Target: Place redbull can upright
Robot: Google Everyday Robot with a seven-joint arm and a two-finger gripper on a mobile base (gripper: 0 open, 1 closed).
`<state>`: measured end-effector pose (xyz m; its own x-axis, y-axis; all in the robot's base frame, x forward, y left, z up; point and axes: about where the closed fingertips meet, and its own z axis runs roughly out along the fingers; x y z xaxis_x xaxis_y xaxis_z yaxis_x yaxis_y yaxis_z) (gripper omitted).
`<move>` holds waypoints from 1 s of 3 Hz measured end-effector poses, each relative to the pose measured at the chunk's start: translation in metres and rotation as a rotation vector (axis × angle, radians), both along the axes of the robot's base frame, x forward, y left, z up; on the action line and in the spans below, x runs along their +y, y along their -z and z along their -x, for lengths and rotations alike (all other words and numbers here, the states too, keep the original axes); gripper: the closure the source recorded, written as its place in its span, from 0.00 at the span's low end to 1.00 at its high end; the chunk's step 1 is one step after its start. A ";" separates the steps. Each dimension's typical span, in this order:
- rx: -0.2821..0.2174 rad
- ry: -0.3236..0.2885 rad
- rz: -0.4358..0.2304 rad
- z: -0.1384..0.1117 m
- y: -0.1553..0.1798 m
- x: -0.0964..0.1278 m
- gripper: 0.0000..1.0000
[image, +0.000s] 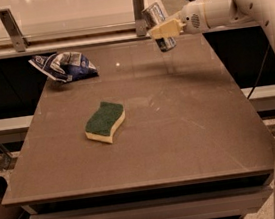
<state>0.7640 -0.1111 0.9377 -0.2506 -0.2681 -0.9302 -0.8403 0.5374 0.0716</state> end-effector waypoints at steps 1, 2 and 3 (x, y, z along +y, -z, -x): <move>-0.019 -0.028 -0.026 0.013 0.002 0.005 1.00; -0.014 -0.028 -0.024 0.018 0.008 0.006 1.00; -0.002 -0.003 -0.015 0.014 0.020 0.006 1.00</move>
Offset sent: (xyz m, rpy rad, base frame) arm -0.0241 0.0009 -0.0039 0.0398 -0.0316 0.0346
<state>0.7496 -0.1056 0.9173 -0.2479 -0.2552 -0.9346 -0.8420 0.5339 0.0776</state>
